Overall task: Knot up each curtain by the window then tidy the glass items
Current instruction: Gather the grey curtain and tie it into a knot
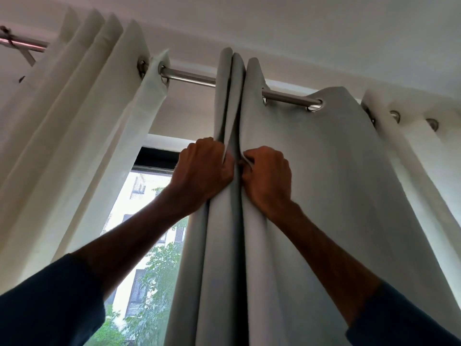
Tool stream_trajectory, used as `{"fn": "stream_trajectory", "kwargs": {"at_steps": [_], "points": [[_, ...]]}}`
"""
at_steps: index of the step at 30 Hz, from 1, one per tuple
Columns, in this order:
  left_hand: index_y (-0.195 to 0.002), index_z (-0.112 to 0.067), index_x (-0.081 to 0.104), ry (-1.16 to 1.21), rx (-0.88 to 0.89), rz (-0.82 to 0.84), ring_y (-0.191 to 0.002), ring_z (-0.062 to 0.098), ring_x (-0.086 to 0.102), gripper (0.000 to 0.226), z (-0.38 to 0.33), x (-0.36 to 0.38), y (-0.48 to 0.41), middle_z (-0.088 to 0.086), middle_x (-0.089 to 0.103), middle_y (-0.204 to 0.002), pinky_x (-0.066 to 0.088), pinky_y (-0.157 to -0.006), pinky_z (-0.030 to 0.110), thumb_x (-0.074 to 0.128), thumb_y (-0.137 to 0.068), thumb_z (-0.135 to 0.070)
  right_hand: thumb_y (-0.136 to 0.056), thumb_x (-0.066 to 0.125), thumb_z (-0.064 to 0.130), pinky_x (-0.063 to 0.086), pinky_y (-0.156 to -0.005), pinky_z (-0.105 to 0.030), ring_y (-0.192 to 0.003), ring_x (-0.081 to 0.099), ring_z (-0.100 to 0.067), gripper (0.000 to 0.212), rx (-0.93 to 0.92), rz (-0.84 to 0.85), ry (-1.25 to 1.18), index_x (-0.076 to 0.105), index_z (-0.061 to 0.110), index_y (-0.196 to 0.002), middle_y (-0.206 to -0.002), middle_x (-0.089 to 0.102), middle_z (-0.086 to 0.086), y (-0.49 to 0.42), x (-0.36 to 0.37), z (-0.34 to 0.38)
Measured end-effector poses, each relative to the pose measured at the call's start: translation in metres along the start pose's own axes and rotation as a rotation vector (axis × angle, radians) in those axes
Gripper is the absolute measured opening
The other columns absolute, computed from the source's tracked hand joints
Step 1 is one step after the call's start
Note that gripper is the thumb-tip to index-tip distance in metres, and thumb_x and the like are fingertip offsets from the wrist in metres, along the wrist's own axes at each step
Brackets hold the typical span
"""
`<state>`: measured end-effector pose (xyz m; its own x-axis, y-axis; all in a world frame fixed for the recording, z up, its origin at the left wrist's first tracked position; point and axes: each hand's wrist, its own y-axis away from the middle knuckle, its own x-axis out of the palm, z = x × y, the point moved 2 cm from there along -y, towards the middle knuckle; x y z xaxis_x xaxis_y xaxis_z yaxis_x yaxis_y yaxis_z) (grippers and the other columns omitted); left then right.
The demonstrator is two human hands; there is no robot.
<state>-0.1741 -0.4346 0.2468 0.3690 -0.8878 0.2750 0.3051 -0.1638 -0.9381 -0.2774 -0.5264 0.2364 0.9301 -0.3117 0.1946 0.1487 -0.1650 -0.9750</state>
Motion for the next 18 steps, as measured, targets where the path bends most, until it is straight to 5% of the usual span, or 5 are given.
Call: {"fn": "stream_trajectory", "kwargs": {"at_steps": [7,9,12,16,18], "points": [[-0.072,-0.017,0.041,0.002,0.05,-0.108,-0.059,0.043,0.059,0.023,-0.013,-0.007,0.005,0.014,0.056,-0.069,0.04,-0.053,0.037,0.058,-0.087,-0.021,-0.085,0.063,0.024,0.04,-0.059,-0.036,-0.069,0.059,-0.029,0.027,-0.001,-0.003,0.049,0.055,0.012,-0.062,-0.068,0.051,0.0,-0.004,-0.015,-0.008],[-0.1,-0.011,0.052,0.033,0.048,-0.119,-0.06,0.04,0.058,0.013,-0.012,-0.008,0.007,0.009,0.055,-0.066,0.042,-0.056,0.038,0.055,-0.089,-0.016,-0.086,0.063,0.023,0.047,-0.06,-0.039,-0.064,0.056,-0.025,0.028,-0.016,-0.004,0.042,0.056,0.014,-0.062,-0.066,0.052,0.0,-0.004,-0.016,-0.008],[-0.132,-0.012,0.047,0.057,0.081,-0.075,-0.056,0.028,0.045,0.047,-0.006,-0.007,0.007,0.002,0.046,-0.064,0.035,-0.055,0.035,0.047,-0.086,-0.001,-0.09,0.064,0.02,0.046,-0.058,-0.036,-0.06,0.051,-0.016,0.027,-0.03,0.004,0.038,0.06,0.012,-0.065,-0.065,0.054,0.0,-0.005,-0.013,-0.01],[-0.083,-0.015,0.068,0.21,0.028,0.083,-0.062,0.027,0.06,0.025,0.005,-0.005,0.001,0.0,0.055,-0.064,0.038,-0.057,0.028,0.048,-0.073,-0.003,-0.091,0.066,0.022,0.044,-0.053,-0.031,-0.056,0.047,-0.013,0.028,-0.039,0.003,0.031,0.059,0.012,-0.066,-0.063,0.052,0.001,-0.003,-0.009,-0.012],[-0.076,-0.014,0.074,0.296,-0.031,0.22,-0.066,0.024,0.064,0.027,0.006,-0.005,0.0,0.003,0.064,-0.066,0.042,-0.062,0.024,0.048,-0.068,-0.012,-0.09,0.067,0.021,0.036,-0.05,-0.025,-0.055,0.043,-0.009,0.027,-0.019,0.008,0.05,0.057,0.013,-0.066,-0.062,0.049,0.004,0.001,-0.009,-0.012]]}}
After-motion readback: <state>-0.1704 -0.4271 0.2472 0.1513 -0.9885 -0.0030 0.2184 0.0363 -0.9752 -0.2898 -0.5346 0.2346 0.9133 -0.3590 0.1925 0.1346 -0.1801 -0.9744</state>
